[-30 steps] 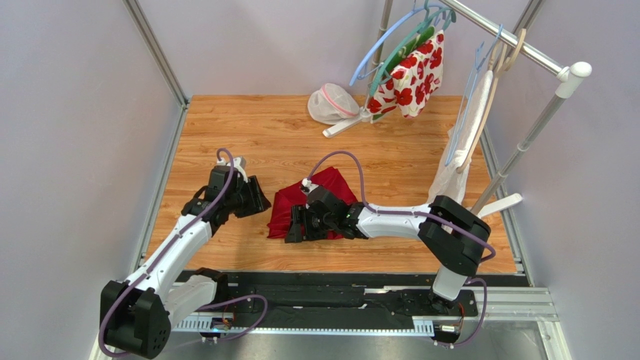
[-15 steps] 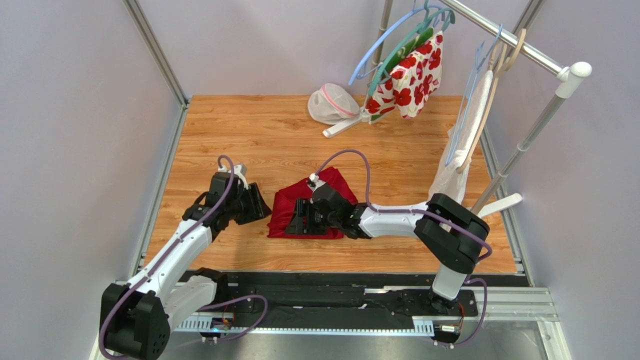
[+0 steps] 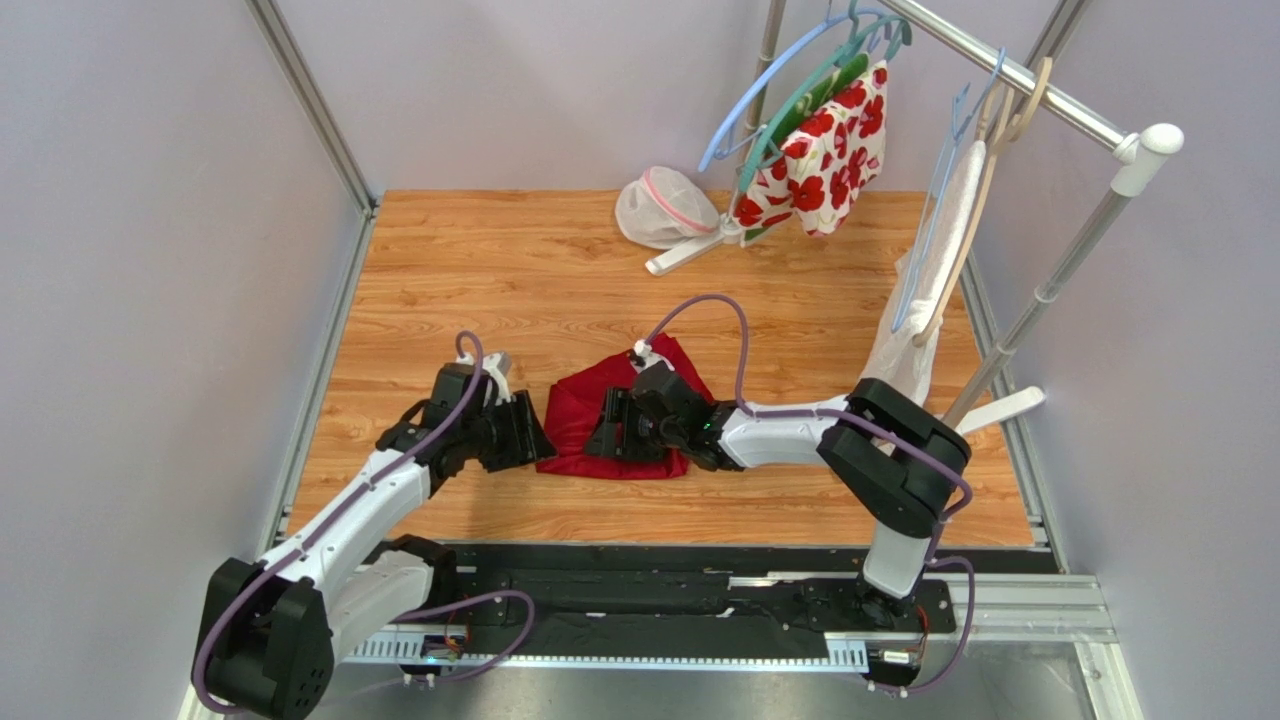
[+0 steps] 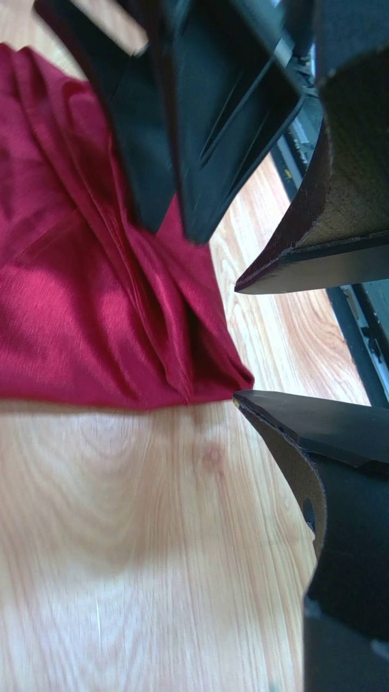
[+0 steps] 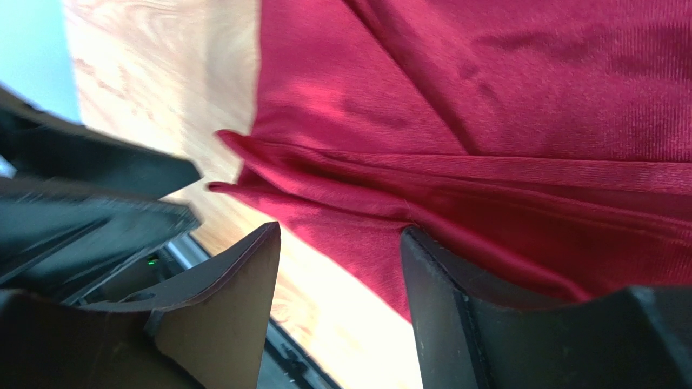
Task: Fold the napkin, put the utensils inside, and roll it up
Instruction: Roll the napkin with the utensil
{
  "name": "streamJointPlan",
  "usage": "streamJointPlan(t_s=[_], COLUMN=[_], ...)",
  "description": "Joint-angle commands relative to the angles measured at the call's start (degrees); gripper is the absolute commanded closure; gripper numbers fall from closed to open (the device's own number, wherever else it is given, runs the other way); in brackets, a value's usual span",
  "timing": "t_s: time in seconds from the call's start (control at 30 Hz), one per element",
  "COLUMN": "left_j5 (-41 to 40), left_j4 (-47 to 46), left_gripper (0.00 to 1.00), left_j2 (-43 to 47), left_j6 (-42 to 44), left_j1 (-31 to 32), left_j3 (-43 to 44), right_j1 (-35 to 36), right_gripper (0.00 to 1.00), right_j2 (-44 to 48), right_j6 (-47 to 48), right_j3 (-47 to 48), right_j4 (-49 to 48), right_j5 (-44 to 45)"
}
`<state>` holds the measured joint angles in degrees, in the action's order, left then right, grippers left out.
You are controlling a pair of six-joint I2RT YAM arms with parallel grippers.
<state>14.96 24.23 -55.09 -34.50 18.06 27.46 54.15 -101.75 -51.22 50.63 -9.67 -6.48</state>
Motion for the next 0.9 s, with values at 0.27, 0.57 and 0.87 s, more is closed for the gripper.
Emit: streamJointPlan(t_s=[0.27, 0.57, 0.87], left_j5=[-4.1, -6.4, -4.3], left_j4=[1.0, -0.7, -8.4], left_gripper=[0.44, 0.43, 0.43], left_j2=[-6.3, -2.8, -5.5], left_j6=[-0.1, -1.0, -3.1], left_j1=[2.4, 2.4, 2.4], left_j3=[1.5, -0.6, -2.4], right_j1=[-0.1, -0.2, -0.2], right_gripper=[0.39, 0.39, 0.39], right_j2=[-2.3, -2.5, -2.4], right_j6=[1.3, 1.4, 1.3], right_j3=[-0.3, -0.1, -0.2], right_j4=[-0.1, 0.2, 0.2], right_j5=[2.8, 2.3, 1.7])
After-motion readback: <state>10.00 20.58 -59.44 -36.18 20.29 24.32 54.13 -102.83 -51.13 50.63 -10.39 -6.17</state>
